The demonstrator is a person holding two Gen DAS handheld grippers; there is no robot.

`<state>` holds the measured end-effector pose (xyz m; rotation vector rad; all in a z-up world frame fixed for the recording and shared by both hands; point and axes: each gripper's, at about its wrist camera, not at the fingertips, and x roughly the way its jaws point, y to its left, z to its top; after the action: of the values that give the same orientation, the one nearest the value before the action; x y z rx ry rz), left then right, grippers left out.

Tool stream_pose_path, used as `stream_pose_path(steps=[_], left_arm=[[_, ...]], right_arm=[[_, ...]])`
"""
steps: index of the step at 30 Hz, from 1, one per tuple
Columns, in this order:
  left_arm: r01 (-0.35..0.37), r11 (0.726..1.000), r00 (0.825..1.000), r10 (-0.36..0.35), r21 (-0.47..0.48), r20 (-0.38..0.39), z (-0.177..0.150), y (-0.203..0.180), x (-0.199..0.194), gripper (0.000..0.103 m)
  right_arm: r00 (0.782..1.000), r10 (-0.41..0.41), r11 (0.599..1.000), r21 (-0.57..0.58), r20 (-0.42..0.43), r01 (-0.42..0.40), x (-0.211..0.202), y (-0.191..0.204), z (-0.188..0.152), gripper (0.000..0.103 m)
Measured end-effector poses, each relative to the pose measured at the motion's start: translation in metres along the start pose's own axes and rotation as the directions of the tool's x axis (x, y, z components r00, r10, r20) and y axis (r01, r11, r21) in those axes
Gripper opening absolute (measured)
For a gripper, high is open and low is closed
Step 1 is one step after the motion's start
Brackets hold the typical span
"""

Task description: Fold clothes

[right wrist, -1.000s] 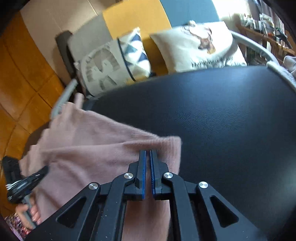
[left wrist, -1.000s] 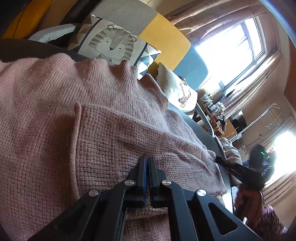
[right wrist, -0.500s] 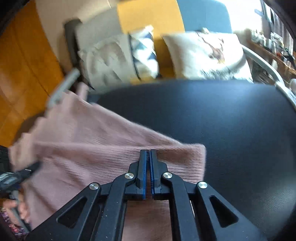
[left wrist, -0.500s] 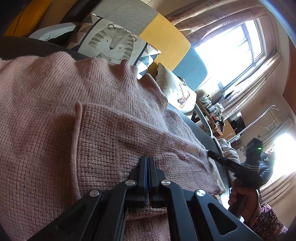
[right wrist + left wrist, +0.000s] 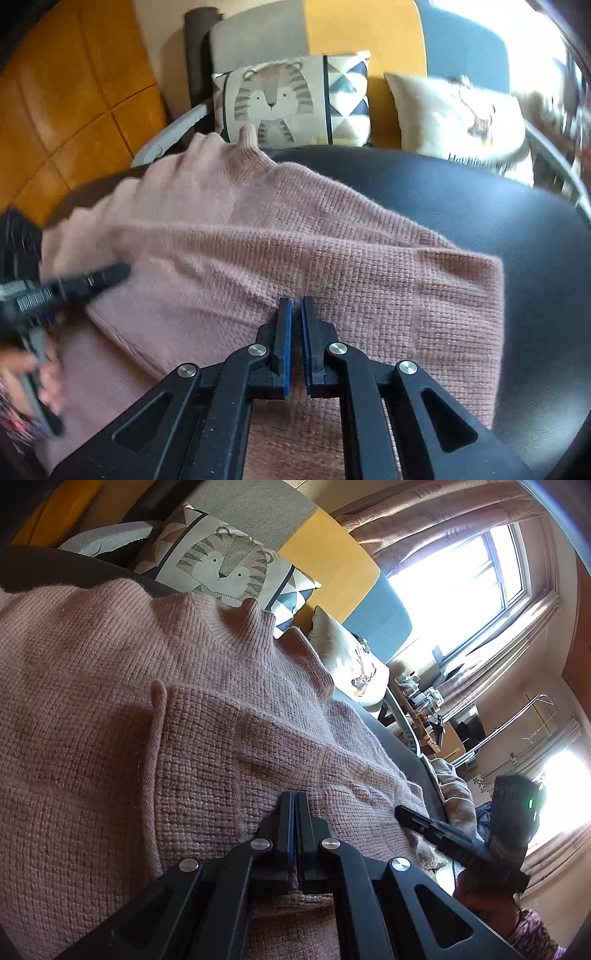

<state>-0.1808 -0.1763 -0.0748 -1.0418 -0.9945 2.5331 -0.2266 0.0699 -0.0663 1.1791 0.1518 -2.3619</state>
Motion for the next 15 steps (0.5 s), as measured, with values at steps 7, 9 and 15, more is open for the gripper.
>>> stream_pose_path(steps=[7,9,15], left_arm=[[0.009,1.0,1.0,-0.009,-0.006,0.0,0.001,0.001,0.0,0.002],[0.012,1.0,1.0,-0.012,-0.008,0.0,0.001,0.001,0.0,0.002],[0.015,1.0,1.0,-0.015,-0.012,-0.001,0.001,0.001,-0.001,0.002]], right_arm=[[0.999,0.012,0.99,0.141,0.051,-0.019,-0.04,-0.024,-0.005,0.005],[0.998,-0.022,0.987,0.162,0.063,0.012,-0.053,-0.029,-0.016,0.005],[0.998,-0.048,0.956,0.29,0.03,0.037,-0.06,-0.067,-0.06,0.003]])
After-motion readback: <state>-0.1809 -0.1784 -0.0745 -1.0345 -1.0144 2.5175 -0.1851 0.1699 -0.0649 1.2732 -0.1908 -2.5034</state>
